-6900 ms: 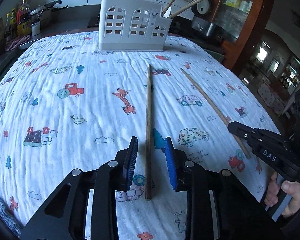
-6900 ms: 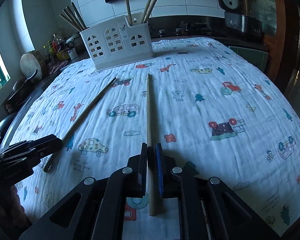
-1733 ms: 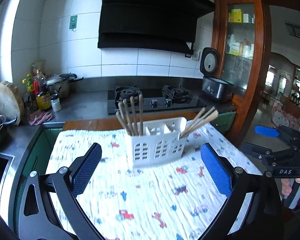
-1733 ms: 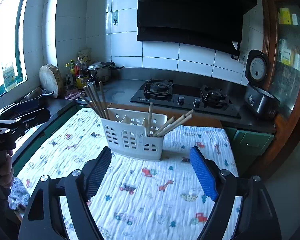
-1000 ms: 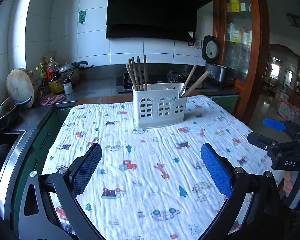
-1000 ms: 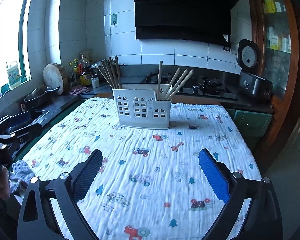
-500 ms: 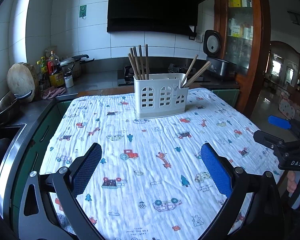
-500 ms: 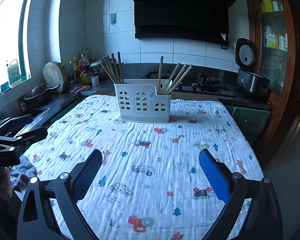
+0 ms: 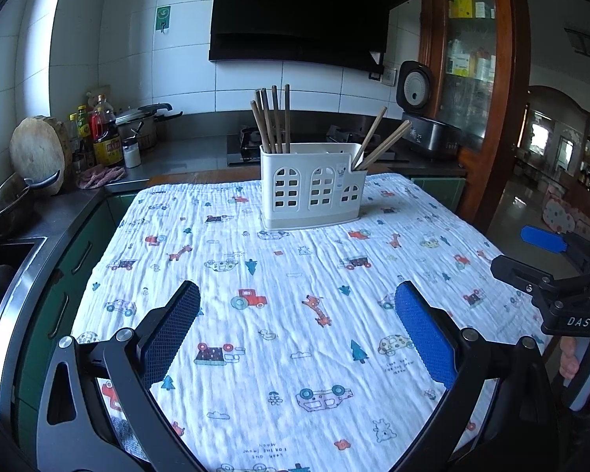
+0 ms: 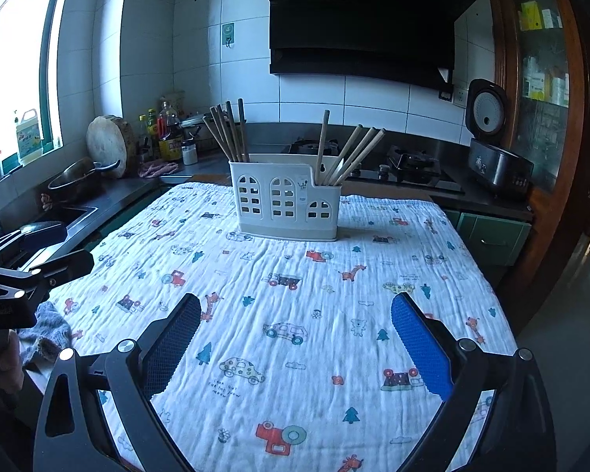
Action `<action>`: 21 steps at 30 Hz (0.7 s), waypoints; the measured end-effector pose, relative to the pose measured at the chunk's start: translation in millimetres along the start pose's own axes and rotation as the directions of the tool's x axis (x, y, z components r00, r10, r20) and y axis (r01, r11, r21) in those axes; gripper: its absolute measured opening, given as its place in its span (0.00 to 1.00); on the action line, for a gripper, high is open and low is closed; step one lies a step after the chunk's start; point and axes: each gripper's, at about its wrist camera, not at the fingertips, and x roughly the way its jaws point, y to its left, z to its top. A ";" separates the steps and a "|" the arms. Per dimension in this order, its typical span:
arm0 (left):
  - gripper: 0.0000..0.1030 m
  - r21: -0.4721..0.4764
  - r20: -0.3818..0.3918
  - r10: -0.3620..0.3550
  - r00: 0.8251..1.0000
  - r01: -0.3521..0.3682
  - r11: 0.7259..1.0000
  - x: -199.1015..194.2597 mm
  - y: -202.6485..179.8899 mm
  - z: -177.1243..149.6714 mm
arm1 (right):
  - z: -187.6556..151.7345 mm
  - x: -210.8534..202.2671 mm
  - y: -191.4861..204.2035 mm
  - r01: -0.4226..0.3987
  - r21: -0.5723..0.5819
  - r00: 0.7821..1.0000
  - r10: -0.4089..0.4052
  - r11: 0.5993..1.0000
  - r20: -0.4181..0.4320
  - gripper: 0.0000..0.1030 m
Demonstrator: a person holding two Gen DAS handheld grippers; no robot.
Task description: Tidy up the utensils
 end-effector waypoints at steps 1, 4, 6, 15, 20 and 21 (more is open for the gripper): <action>0.95 -0.001 -0.001 0.001 1.000 -0.001 1.000 0.3 -0.1 -1.0 | 0.0 -0.1 0.4 0.002 -0.001 1.000 -0.002 1.000 0.001 0.91; 0.95 0.000 -0.008 -0.001 1.000 0.001 1.000 1.9 -0.3 -2.3 | 0.3 0.8 1.0 0.002 -0.002 1.000 -0.002 1.000 -0.003 0.91; 0.95 0.000 -0.009 0.000 1.000 0.000 1.000 2.7 0.0 -2.8 | 0.4 1.0 1.9 0.007 -0.005 1.000 -0.007 1.000 -0.005 0.91; 0.95 -0.010 -0.007 0.006 1.000 -0.006 1.000 2.6 2.5 -3.4 | 0.8 1.8 0.4 0.007 -0.003 1.000 -0.007 1.000 -0.005 0.91; 0.95 -0.010 -0.005 0.007 1.000 -0.007 1.000 2.1 2.1 -3.6 | 0.1 1.7 1.5 0.002 -0.001 1.000 -0.002 1.000 -0.004 0.91; 0.95 -0.008 -0.006 0.006 1.000 -0.006 1.000 2.2 2.1 -3.7 | 0.0 1.8 1.6 0.002 -0.002 1.000 -0.002 1.000 -0.006 0.91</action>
